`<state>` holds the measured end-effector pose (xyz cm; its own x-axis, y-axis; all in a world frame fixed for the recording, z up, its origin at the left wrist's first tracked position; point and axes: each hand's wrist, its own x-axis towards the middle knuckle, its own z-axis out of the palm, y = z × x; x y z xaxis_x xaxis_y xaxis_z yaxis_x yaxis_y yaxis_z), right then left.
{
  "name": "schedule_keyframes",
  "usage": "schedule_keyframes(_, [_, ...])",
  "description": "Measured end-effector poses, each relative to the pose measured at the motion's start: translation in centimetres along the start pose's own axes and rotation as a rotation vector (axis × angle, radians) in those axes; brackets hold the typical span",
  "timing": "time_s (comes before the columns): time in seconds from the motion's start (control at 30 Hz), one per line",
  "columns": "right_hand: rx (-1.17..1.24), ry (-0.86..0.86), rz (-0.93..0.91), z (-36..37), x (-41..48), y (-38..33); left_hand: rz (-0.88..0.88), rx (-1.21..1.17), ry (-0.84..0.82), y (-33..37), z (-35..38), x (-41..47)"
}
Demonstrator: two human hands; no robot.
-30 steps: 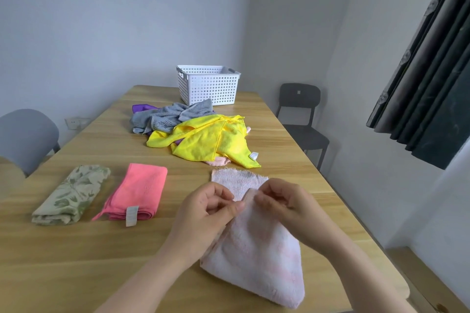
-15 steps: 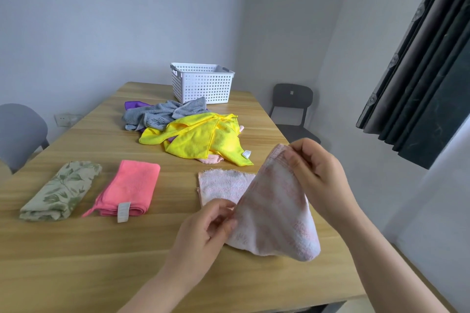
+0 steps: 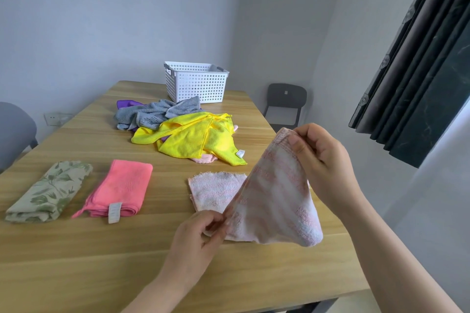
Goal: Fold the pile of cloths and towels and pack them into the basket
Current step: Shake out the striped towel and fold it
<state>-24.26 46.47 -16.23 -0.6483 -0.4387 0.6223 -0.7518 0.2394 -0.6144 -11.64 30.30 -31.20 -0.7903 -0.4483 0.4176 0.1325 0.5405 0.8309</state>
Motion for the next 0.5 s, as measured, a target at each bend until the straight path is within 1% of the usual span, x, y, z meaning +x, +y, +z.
schedule_keyframes(0.3, [-0.014, 0.132, 0.001, -2.2, 1.8, -0.6, 0.012, 0.047, -0.015, 0.4, 0.1, 0.4])
schedule_keyframes(0.37, [-0.015, 0.160, 0.000, -2.8, 2.3, -0.7, 0.017, 0.027, 0.018, 0.7, -0.5, 0.9])
schedule_keyframes(0.5, [-0.018, 0.250, 0.010, -4.2, 3.2, -1.0, 0.088, 0.014, 0.177, 2.3, -3.0, 2.9])
